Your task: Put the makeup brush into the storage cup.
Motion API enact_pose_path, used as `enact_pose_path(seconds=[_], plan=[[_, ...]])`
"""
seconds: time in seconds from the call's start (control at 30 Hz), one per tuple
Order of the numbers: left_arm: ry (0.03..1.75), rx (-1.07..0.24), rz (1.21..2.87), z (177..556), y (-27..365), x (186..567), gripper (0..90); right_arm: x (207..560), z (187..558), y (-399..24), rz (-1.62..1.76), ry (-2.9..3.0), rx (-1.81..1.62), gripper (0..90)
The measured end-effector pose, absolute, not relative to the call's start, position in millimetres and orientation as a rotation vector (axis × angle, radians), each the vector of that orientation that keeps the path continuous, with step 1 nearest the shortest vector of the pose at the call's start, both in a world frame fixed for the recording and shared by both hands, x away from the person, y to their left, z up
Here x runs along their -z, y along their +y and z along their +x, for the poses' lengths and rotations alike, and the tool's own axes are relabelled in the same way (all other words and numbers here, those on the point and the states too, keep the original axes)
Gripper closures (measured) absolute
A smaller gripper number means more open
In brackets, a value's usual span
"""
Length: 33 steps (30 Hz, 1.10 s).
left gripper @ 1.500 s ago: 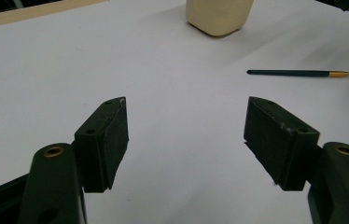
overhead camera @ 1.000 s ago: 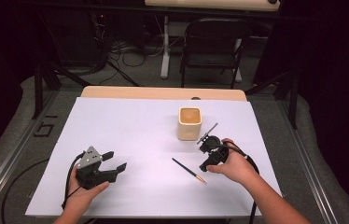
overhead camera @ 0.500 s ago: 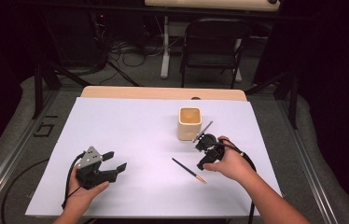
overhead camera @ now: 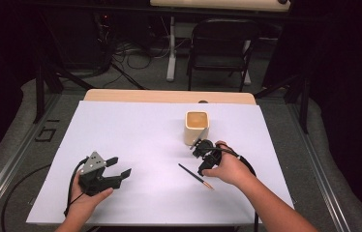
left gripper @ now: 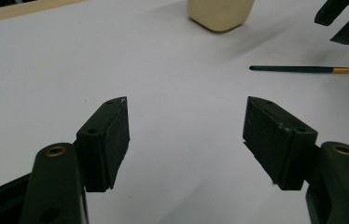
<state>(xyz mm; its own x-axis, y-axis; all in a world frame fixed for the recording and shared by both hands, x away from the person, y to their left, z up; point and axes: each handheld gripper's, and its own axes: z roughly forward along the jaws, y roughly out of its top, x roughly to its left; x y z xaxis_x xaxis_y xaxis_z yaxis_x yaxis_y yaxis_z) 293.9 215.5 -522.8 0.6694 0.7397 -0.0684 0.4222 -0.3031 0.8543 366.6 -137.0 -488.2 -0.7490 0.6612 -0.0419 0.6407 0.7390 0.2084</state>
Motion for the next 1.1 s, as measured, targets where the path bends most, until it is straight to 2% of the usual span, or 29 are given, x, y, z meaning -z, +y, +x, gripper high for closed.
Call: enact_pose_path(seconds=[0.4, 1.1], plan=[[0.905, -0.423, 1.944, 294.1, 215.3, 523.1, 32.0, 498.5, 369.4, -129.2, 1.061, 2.864, -0.236, 63.4], [0.910, -0.419, 1.951, 294.3, 215.0, 523.7, 32.5, 513.8, 369.8, -118.2, 1.023, 2.926, -0.126, 73.7]])
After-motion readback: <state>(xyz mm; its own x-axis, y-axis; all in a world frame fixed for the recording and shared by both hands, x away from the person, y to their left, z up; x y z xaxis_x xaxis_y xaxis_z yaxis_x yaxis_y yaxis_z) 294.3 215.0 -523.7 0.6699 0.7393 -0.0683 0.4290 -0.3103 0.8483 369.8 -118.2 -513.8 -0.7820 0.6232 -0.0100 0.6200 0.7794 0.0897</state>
